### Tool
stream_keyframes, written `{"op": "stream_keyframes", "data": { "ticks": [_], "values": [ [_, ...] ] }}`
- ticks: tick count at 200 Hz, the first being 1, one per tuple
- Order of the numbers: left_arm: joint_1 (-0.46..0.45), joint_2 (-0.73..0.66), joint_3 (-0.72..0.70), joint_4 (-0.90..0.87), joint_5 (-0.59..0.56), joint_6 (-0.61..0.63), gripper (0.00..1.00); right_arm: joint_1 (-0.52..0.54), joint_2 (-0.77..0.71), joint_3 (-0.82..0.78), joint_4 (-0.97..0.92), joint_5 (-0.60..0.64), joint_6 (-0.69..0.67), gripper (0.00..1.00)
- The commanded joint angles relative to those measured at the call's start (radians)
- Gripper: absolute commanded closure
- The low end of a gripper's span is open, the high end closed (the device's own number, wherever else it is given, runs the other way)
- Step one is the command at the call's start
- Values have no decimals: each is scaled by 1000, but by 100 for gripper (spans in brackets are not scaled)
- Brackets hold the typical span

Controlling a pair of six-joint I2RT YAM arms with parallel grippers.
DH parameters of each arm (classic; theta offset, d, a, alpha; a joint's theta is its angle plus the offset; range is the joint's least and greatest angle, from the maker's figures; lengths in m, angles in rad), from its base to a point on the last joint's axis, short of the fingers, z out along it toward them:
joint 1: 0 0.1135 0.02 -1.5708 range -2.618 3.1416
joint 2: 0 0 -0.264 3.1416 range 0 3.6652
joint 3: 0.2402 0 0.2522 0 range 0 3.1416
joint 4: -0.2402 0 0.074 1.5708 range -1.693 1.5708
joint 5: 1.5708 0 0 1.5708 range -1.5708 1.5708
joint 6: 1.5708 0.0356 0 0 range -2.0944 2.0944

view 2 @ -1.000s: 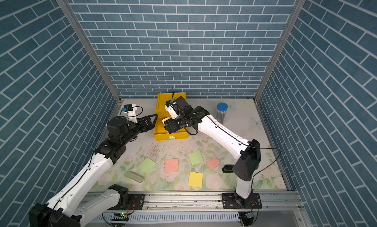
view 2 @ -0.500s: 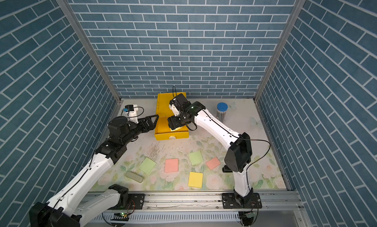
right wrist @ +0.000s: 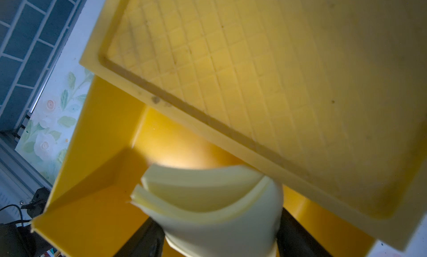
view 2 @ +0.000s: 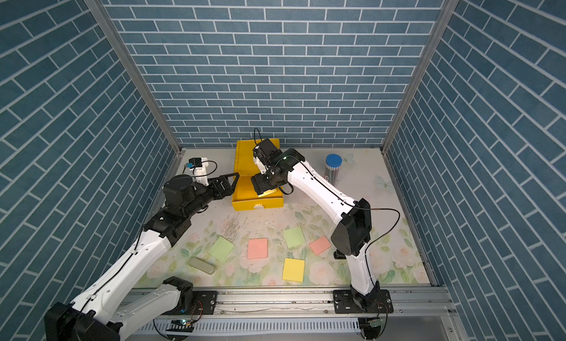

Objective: Please put the sticky notes in the drawer by color
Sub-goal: Place the sticky notes in the drawer.

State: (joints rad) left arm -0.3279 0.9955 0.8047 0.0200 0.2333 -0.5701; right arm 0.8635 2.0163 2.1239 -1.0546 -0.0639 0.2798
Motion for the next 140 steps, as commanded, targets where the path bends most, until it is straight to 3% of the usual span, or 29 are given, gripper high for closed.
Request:
{"op": "stream_keyframes", "data": {
  "ticks": [1,49,140],
  "values": [
    [-6,2,-12,14,5,9,0,6,34,33,-23,8,-34,24],
    [-6,-8,-14,8,2,10,0,6,91,88,-28,-5,-42,24],
    [-6,-16,-6,-6,-7,17,0,6,109,175,-17,-41,-59,10]
  ]
}}
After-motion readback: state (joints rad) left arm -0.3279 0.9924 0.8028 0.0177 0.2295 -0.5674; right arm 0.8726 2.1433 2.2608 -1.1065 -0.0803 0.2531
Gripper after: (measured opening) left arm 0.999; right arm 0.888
